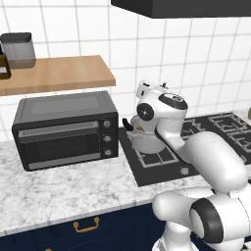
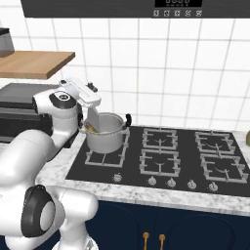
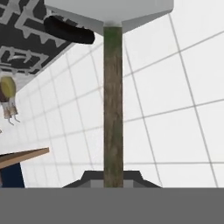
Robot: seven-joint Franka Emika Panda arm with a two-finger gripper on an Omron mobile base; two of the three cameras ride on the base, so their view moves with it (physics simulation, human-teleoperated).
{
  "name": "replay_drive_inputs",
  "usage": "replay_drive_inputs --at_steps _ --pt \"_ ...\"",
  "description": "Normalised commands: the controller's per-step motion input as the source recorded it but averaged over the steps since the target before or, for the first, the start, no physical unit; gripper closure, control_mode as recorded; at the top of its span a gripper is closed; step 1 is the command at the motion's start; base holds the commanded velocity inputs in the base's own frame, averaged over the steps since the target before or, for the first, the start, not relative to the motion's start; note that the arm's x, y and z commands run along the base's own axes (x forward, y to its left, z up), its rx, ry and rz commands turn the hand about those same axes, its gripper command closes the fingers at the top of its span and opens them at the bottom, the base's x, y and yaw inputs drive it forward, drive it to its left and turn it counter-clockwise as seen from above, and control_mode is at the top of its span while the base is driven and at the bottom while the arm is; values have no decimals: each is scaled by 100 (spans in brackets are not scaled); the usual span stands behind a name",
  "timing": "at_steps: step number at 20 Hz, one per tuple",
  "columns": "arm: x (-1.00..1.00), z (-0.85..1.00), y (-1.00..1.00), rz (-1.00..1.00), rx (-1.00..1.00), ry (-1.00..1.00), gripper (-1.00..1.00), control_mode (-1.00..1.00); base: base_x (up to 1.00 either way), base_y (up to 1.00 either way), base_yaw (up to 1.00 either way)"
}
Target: Put the cucumber and lime in the pot. Retrieve the spatula and lightly stir the vegetables in the pot.
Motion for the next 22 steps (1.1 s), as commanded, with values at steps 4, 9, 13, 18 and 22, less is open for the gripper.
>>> replay_drive_inputs --at_steps 4,9,13,18,22 --pt "34 0 0 0 0 0 100 -100 0 0 0" --pt "41 -11 2 0 0 0 100 -100 0 0 0" --pt "15 -18 -3 0 -1 -1 100 -100 0 0 0" --pt "-1 1 8 0 0 1 100 -100 0 0 0" --pt "24 -25 0 2 0 0 100 -100 0 0 0"
